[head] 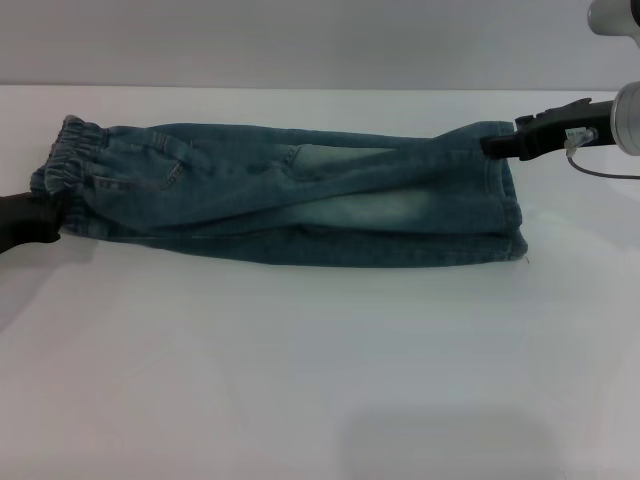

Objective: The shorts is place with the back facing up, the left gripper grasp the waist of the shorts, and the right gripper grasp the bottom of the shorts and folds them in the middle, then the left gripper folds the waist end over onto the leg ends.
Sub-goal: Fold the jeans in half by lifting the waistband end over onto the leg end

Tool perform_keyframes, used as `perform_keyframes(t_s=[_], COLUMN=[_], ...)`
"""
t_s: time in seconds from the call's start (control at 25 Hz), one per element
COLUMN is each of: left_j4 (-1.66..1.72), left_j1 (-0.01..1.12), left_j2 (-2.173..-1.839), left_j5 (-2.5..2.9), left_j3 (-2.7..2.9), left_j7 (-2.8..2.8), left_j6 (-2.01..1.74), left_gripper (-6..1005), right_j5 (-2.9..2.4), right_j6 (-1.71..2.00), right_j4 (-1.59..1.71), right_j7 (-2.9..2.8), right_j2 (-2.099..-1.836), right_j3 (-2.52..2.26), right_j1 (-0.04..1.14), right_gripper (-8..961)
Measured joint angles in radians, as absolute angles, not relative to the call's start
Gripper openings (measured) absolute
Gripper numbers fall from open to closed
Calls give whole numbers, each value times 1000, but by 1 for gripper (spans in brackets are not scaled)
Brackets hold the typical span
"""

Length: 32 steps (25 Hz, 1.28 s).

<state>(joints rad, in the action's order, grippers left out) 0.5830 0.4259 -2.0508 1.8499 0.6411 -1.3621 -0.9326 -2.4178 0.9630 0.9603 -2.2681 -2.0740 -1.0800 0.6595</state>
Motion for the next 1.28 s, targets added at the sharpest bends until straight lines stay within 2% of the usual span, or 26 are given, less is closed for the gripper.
perform_keyframes(t_s=[0.12, 0.64, 1.28], left_j4=[583, 723, 820], left_j1=[426, 489, 587], left_j2=[-2051, -2049, -2034], left_j5=[1850, 1746, 1745], left_j3=[637, 632, 649], left_j7=[-1362, -1408, -1534], left_j6=[-945, -1235, -1392], left_gripper=[56, 42, 43], right_j5=[-2417, -2240, -2133], right_j6=[950, 733, 632], right_j4=[951, 853, 781], right_j7=[-2266, -2158, -2148], right_j2=[-2074, -2077, -2079], right_j3=[-1081, -1217, -1489], right_j1=[660, 621, 682], right_gripper=[575, 576, 574])
